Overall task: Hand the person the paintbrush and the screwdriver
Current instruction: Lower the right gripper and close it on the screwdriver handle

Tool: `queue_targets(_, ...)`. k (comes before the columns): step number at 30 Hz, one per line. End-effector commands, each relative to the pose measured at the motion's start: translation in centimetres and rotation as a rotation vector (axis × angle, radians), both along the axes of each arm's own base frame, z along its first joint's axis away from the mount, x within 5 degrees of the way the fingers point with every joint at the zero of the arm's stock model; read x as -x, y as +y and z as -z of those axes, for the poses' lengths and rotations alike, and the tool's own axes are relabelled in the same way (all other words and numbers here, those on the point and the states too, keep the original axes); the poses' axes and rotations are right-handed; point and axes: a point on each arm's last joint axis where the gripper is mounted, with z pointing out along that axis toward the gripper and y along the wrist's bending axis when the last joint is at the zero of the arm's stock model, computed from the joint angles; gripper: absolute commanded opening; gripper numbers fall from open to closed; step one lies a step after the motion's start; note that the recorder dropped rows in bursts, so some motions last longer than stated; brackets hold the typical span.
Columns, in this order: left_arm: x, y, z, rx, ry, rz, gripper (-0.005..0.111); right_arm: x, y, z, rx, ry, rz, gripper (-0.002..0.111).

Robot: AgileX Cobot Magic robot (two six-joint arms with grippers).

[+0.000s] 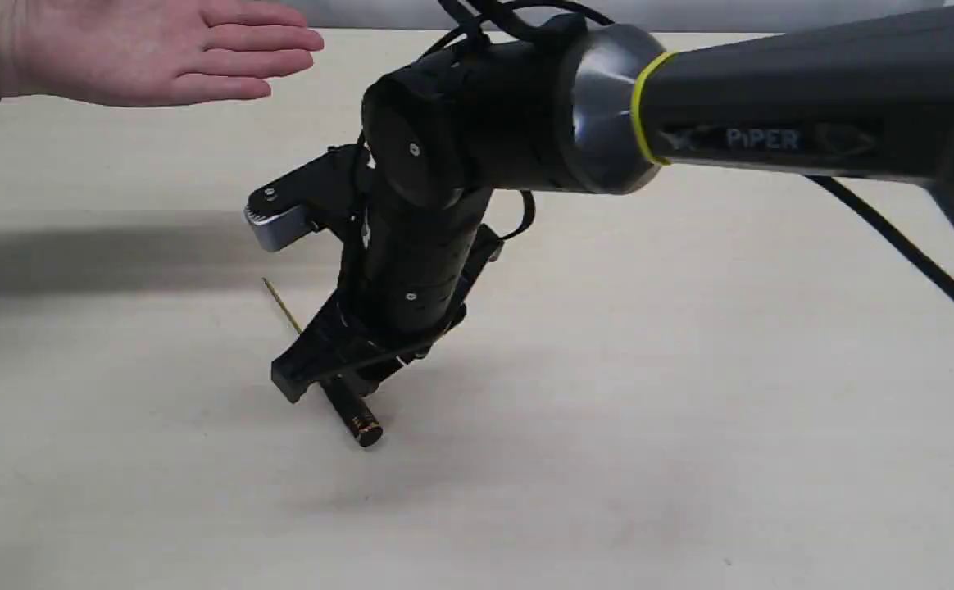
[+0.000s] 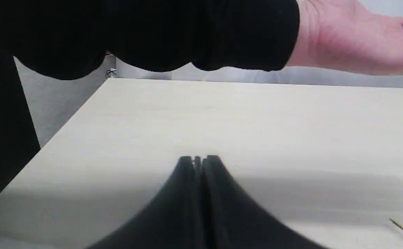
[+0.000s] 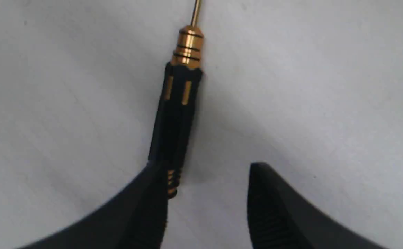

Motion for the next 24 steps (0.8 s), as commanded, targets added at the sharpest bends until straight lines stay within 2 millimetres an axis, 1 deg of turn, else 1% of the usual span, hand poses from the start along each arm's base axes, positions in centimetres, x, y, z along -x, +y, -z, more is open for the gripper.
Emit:
queue_targets(1,0.0,-0.1,0.0,0.005,-0.012,0.009,0.0,0.0,0.2,0.1,-0.004,0.013,0.008,0.04)
queue_targets(5,0.0,-0.1,0.0,0.005,-0.012,0.009,0.0,0.5,0.8,0.0,-0.009,0.008,-0.011,0.04)
queue_targets(8,0.0,-0.1,-0.1,0.004,-0.015,0.009,0.0,1.4,2.6,-0.4,-0.04,-0.025,-0.067,0.04)
queue_targets(10,0.0,-0.1,0.0,0.002,-0.012,0.009,0.0,1.6,3.9,-0.8,-0.051,-0.047,-0.092,0.04)
queue_targets(13,0.0,-0.1,0.0,0.002,-0.012,0.009,0.0,1.0,4.8,-0.9,-0.009,-0.061,-0.071,0.041)
queue_targets(15,0.0,-0.1,0.0,0.002,-0.012,0.009,0.0,0.5,5.0,-0.4,0.032,-0.062,-0.059,0.041)
queue_targets(19,0.0,-0.1,0.0,0.002,-0.012,0.009,0.0,0.1,5.5,0.6,0.072,-0.039,-0.061,0.045)
queue_targets(21,0.0,-0.1,0.0,0.002,-0.012,0.009,0.0,-0.1,5.6,0.8,0.076,-0.045,-0.06,0.045)
queue_targets(24,0.0,-0.1,0.0,0.002,-0.012,0.009,0.0,-0.5,5.2,0.7,0.114,-0.079,-0.04,0.045)
